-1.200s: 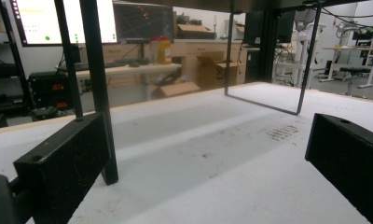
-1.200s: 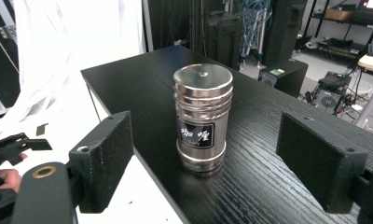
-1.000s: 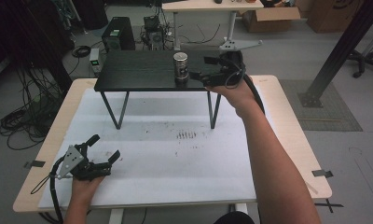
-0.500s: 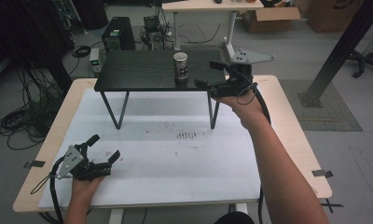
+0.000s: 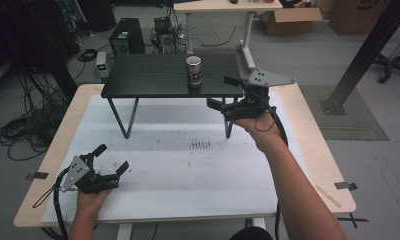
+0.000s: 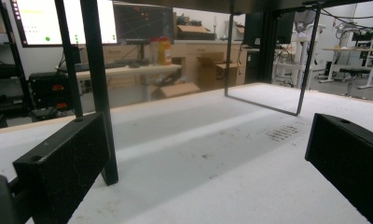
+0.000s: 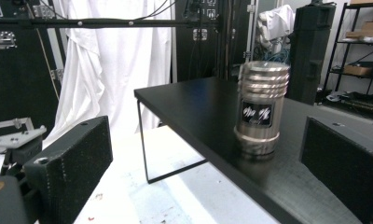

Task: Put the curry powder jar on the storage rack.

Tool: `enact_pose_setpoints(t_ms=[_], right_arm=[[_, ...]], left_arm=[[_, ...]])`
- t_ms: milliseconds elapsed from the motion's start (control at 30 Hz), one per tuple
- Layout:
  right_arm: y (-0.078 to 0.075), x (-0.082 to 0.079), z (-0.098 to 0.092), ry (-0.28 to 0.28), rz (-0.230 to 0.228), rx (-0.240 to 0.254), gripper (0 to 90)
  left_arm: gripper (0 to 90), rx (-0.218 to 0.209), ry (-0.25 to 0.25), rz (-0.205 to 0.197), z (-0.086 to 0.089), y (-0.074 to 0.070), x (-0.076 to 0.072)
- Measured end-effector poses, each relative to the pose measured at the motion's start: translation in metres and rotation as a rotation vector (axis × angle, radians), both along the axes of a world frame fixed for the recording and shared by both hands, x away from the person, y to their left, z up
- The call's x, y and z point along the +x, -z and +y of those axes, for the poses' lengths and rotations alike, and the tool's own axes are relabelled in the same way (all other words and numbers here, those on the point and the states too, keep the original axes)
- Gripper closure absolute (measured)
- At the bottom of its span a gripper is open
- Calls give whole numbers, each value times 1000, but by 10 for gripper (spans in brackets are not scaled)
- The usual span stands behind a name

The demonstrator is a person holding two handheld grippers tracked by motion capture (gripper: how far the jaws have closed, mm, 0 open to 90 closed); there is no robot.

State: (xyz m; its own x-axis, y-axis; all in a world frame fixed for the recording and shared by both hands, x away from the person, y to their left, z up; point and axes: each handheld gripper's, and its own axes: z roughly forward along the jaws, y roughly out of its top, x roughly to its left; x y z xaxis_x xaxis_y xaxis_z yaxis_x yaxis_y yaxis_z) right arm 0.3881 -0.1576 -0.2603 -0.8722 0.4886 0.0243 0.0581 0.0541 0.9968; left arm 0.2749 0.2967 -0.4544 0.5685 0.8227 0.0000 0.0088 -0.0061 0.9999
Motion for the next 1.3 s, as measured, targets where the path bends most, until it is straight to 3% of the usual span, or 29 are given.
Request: enact_pose_setpoints(t_ms=[200,467,1133,1300], right_arm=[[17,-4,1,-9,-7,5,3],[50,-6,-2,-21,-8,66,0],[138,-12,5,35,72,17,0],[149,-12,7,50,92,6,0]], left_arm=[[3,0,-1,-1,0,0,0],[3,0,0,-2,0,0,0],[3,1,1,-3,0,0,0],[3,0,1,-3,0,0,0]])
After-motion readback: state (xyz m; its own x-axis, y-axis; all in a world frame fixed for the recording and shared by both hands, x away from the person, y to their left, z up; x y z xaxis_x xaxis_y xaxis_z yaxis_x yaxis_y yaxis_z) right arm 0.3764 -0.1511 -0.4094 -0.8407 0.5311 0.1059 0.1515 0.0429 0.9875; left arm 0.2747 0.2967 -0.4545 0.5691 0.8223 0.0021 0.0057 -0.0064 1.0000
